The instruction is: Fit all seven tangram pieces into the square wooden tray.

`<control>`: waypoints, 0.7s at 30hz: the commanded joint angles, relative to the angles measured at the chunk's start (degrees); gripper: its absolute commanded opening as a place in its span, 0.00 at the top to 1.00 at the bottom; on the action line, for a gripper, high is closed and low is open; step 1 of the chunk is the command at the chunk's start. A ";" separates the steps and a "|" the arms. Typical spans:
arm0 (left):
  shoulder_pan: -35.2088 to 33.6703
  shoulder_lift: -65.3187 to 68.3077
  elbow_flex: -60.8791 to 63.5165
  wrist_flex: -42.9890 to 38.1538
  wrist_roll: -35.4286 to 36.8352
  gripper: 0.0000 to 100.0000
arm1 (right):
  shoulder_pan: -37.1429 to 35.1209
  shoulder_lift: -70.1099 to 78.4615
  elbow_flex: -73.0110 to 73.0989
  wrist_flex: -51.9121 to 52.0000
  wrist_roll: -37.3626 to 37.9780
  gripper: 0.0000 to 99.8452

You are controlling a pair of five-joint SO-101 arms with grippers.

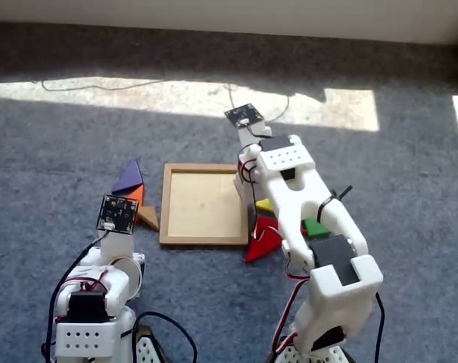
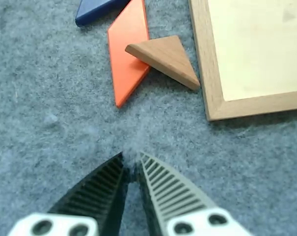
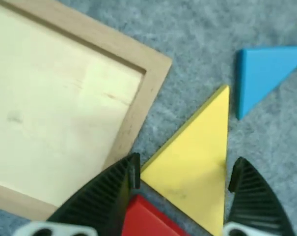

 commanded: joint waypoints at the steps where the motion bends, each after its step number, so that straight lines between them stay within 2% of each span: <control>1: 0.48 -0.40 1.19 0.18 -0.26 0.99 | 0.66 -1.01 0.31 -2.24 0.62 0.71; 21: 0.48 -0.40 1.19 0.18 -0.26 0.99 | 0.92 -1.01 4.18 -1.71 2.20 0.71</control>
